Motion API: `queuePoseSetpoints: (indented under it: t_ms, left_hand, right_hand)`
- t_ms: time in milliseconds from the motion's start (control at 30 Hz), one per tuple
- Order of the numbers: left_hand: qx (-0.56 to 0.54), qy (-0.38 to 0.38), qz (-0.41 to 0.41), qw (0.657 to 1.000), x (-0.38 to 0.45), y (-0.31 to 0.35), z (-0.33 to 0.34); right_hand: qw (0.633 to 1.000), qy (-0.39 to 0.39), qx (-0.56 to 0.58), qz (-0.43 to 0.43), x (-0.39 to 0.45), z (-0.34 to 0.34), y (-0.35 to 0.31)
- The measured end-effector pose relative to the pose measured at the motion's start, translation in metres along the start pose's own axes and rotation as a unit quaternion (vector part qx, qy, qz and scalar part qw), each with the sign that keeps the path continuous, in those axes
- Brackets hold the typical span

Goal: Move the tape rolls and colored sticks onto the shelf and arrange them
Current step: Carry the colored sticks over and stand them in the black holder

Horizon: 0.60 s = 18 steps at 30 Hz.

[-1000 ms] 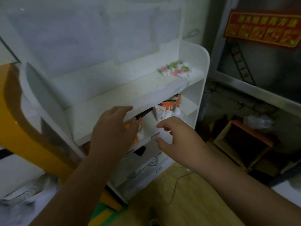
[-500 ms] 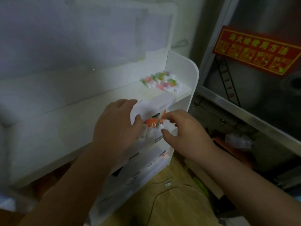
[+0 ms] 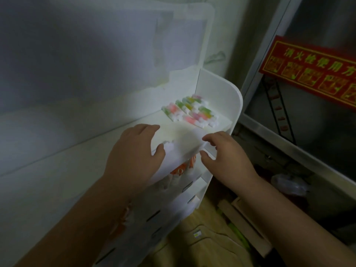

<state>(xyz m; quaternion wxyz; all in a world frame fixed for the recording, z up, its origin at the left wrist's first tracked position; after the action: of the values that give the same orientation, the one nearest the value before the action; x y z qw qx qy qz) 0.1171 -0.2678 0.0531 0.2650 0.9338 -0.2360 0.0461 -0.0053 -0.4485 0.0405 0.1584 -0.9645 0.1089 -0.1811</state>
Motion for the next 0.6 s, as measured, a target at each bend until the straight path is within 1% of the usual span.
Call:
queuePoseSetpoints:
  t_ms: [133,267,367,600]
  left_hand:
    - [-0.008,-0.005,-0.008,1.0,0.02,0.0,0.014]
    - [0.004,0.008,-0.039,0.999,0.04,-0.007,0.019]
    - [0.013,0.021,-0.062,0.998,0.053,-0.008,0.022]
    - [0.044,0.026,-0.085,0.995,0.089,0.006,0.042]
  right_hand:
    - [1.0,-0.024,0.001,0.019,0.021,0.009,0.026]
    - [0.999,-0.028,-0.03,0.006,0.056,0.019,0.048]
    - [0.997,-0.068,-0.045,-0.007,0.084,0.034,0.063]
    - [0.986,-0.145,-0.072,-0.049,0.146,0.072,0.096]
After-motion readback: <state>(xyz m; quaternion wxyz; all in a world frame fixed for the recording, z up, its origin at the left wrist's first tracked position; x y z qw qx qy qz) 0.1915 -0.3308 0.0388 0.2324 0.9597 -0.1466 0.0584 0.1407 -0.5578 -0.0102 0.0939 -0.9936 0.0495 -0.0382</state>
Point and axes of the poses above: each hand's wrist, its own x-axis towards the middle knuckle, its own z-axis out of the palm, y = z × x, the point moved 7 cm from there along x, towards the middle knuckle, and after that the axes turned 13 degrees about -z, right-handed, at the moved point
